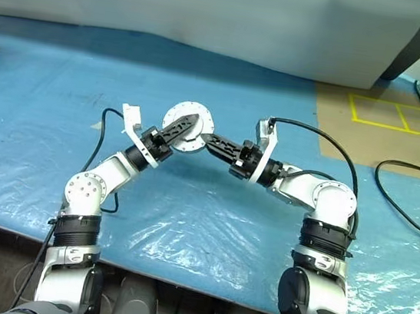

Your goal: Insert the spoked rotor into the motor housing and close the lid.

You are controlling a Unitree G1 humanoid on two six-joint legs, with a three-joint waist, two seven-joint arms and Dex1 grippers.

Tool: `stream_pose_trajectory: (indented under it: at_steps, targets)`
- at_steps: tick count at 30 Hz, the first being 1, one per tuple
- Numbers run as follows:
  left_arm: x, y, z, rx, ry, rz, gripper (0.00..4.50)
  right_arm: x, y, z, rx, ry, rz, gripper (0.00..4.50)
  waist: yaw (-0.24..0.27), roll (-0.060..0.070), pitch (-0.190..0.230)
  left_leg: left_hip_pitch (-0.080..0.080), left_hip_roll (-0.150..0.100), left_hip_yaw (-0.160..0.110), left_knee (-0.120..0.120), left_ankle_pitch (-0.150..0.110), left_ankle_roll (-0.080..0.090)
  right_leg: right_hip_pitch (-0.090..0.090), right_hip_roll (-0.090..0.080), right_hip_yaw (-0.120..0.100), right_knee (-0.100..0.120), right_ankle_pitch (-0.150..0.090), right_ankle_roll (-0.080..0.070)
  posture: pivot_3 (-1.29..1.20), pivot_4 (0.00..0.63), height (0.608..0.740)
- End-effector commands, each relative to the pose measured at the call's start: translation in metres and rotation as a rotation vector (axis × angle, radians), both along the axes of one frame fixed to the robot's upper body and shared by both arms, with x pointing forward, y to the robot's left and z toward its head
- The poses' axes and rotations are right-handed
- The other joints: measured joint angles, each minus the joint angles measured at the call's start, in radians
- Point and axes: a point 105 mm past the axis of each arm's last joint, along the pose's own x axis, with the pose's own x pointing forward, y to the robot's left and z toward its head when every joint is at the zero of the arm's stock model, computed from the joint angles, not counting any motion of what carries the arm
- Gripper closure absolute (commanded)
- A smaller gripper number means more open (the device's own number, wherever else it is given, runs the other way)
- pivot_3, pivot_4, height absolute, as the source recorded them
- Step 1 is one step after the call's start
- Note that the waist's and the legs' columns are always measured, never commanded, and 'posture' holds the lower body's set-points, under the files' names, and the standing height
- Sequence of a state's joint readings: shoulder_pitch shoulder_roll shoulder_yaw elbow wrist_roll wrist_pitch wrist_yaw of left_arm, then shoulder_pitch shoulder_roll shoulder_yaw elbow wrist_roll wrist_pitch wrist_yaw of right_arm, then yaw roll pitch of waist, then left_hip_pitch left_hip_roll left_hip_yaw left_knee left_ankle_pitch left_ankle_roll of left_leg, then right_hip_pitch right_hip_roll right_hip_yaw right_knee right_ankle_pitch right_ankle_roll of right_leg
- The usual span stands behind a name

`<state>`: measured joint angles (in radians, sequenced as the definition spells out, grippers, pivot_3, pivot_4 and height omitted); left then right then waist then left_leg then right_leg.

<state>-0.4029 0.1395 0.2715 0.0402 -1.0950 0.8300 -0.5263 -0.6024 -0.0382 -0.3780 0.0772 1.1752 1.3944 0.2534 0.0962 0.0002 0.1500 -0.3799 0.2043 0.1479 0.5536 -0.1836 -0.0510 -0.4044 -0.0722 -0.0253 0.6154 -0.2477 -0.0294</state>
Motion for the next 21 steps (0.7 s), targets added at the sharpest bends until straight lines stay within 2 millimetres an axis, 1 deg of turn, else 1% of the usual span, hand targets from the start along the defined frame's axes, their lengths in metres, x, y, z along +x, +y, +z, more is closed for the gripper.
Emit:
stream_pose_trajectory:
  at_steps: [1, 5, 8, 11, 14, 17, 20, 21]
  targets:
    - [0.0, -0.003, 0.009, 0.056, -0.058, 0.039, 0.02, -0.003, 0.003, 0.018, 0.065, -0.068, 0.019, 3.24, 0.0, 0.0, 0.0, 0.0, 0.0, 0.0, 0.0, 0.0, 0.0, 0.0, 0.0, 0.0, 0.0, 0.0, 0.0, 0.0, 0.15, 0.74]
    - [0.002, -0.005, 0.006, 0.092, -0.06, 0.053, 0.02, -0.003, 0.004, 0.018, 0.061, -0.067, 0.018, 3.24, 0.0, 0.0, 0.0, 0.0, 0.0, 0.0, 0.002, 0.0, 0.0, 0.0, 0.0, 0.0, 0.002, 0.0, 0.0, 0.0, 0.15, 0.74]
    - [0.004, 0.0, 0.008, 0.089, -0.066, 0.083, 0.02, -0.003, 0.003, 0.017, 0.058, -0.068, 0.016, 3.24, 0.0, 0.0, 0.0, 0.0, 0.0, 0.0, 0.003, 0.0, 0.0, 0.0, 0.0, 0.0, 0.003, 0.0, 0.0, 0.0, 0.15, 0.74]
    - [0.005, 0.007, 0.003, 0.115, -0.044, 0.102, 0.02, -0.003, 0.003, 0.017, 0.054, -0.07, 0.016, 3.24, -0.001, 0.0, 0.0, 0.0, 0.0, 0.0, 0.004, 0.0, 0.0, 0.0, 0.0, 0.0, 0.004, 0.0, 0.0, 0.0, 0.15, 0.74]
    - [0.002, 0.006, 0.0, 0.121, -0.046, 0.083, 0.02, -0.002, 0.004, 0.017, 0.051, -0.071, 0.014, 3.24, -0.001, 0.0, 0.0, 0.0, 0.0, -0.001, 0.004, 0.0, 0.0, 0.0, 0.0, 0.0, 0.004, 0.0, 0.0, 0.0, 0.15, 0.74]
    - [0.003, 0.011, 0.003, 0.063, -0.057, 0.106, 0.63, -0.002, 0.004, 0.016, 0.047, -0.069, 0.014, 3.24, 0.0, 0.0, 0.0, 0.0, 0.0, -0.001, 0.005, 0.0, 0.0, 0.0, 0.0, 0.0, 0.004, 0.0, 0.0, 0.0, 0.15, 0.74]
    - [0.0, 0.012, 0.006, 0.037, -0.076, 0.087, 1.46, -0.002, 0.004, 0.015, 0.045, -0.069, 0.014, 3.24, 0.0, 0.0, 0.0, -0.001, 0.0, -0.001, 0.005, 0.0, 0.0, 0.0, 0.0, 0.0, 0.004, 0.0, 0.0, 0.0, 0.15, 0.74]
    - [0.001, 0.013, 0.005, 0.045, -0.068, 0.097, 1.57, -0.002, 0.004, 0.015, 0.044, -0.069, 0.014, 3.24, 0.0, 0.0, 0.0, -0.001, 0.0, -0.001, 0.005, 0.0, 0.0, 0.0, 0.0, 0.0, 0.004, 0.0, 0.0, 0.0, 0.15, 0.74]
